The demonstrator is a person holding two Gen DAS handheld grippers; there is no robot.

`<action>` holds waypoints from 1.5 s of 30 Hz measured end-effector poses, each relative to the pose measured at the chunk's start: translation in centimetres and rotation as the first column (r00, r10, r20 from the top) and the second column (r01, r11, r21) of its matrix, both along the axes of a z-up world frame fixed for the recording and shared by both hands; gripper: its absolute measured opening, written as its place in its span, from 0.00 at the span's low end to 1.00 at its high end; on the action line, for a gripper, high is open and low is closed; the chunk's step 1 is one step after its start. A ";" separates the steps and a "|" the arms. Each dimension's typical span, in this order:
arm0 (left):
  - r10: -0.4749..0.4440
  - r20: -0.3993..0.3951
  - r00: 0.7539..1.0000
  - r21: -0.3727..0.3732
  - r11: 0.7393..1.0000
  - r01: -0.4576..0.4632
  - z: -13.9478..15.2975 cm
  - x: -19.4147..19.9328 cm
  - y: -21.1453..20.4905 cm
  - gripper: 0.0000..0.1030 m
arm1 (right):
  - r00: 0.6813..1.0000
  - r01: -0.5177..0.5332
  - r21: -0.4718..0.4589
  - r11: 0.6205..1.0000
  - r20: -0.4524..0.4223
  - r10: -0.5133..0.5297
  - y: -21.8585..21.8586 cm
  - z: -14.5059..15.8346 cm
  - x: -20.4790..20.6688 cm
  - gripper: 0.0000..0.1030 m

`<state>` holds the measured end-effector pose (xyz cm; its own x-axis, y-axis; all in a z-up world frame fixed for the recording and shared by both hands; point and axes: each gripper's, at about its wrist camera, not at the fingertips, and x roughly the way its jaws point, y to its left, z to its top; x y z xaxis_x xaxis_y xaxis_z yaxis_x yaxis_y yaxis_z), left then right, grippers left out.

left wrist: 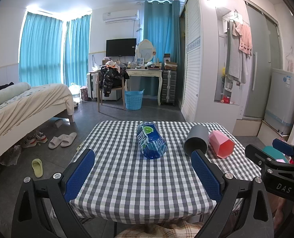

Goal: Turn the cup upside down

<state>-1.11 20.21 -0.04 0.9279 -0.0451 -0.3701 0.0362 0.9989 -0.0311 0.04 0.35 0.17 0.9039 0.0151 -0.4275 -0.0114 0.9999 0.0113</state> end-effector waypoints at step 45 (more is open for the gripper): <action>0.012 -0.017 1.000 0.000 1.000 -0.012 0.4 0.6 -0.5 0.98 | 1.000 0.001 0.005 1.000 -0.004 -0.001 0.0 -0.3 0.1 1.00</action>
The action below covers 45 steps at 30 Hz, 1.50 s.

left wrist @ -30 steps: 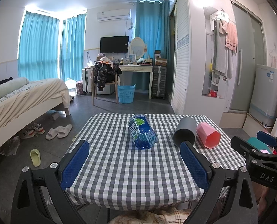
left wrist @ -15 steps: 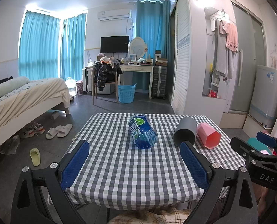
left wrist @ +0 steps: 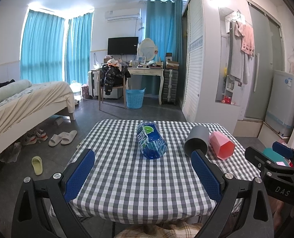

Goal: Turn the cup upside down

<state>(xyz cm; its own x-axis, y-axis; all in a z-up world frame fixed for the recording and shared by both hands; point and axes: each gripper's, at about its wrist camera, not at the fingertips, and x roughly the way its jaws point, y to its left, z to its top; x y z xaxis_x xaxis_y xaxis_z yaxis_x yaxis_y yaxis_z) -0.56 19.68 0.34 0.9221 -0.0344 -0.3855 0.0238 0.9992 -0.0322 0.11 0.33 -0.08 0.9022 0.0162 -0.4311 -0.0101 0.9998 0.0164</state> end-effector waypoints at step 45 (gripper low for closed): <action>0.008 -0.370 0.929 0.010 1.000 -0.004 -8.9 12.8 -3.4 0.68 | 0.996 0.026 -0.017 1.000 -0.082 -0.028 -3.8 -2.8 10.3 1.00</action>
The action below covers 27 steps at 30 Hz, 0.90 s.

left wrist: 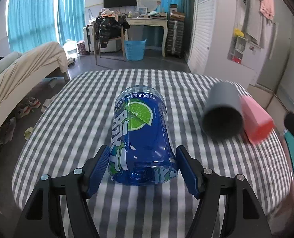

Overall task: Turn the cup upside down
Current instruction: 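Move the left tool to the lying blue bottle and close on it, then lift the blue bottle with the left tool toward the right tool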

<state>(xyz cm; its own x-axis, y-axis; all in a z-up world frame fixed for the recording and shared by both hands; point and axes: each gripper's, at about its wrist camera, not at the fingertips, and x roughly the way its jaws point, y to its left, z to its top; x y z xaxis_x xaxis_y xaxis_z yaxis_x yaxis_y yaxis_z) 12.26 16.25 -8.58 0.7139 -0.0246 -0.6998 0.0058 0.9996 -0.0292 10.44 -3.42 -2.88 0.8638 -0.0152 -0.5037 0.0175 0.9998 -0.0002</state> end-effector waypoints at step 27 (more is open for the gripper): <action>-0.085 0.225 0.971 -0.068 0.992 0.103 6.5 -8.7 7.3 0.93 | 0.998 -0.053 -0.076 0.996 -0.048 0.049 6.7 6.7 -4.4 1.00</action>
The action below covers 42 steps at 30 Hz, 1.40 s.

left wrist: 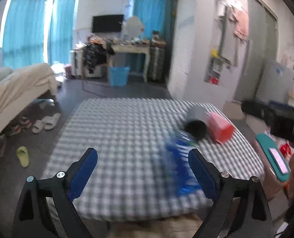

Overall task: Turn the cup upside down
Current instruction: 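Lift the blue bottle with the left tool toward the right tool, then close the right tool on the bottle while the left tool releases it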

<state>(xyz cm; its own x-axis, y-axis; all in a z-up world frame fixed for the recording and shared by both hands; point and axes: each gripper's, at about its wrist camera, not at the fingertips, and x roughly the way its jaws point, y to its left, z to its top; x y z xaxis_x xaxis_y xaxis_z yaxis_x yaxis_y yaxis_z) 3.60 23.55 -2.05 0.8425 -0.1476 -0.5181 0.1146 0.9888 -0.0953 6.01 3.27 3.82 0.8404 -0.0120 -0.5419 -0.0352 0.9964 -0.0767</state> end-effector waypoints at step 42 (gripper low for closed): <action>0.219 -0.096 0.971 -0.029 0.974 -0.223 -4.0 5.3 14.1 0.96 | 0.875 -0.210 0.034 0.977 -0.439 0.204 12.1 -8.2 12.9 0.69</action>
<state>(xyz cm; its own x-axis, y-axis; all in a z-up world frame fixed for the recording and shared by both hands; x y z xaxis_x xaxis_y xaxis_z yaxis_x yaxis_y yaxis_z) 8.94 37.67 -6.05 0.8058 0.0156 -0.5920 -0.1175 0.9840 -0.1340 18.87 15.33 -4.35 0.5021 0.1256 -0.8557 -0.2739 0.9616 -0.0196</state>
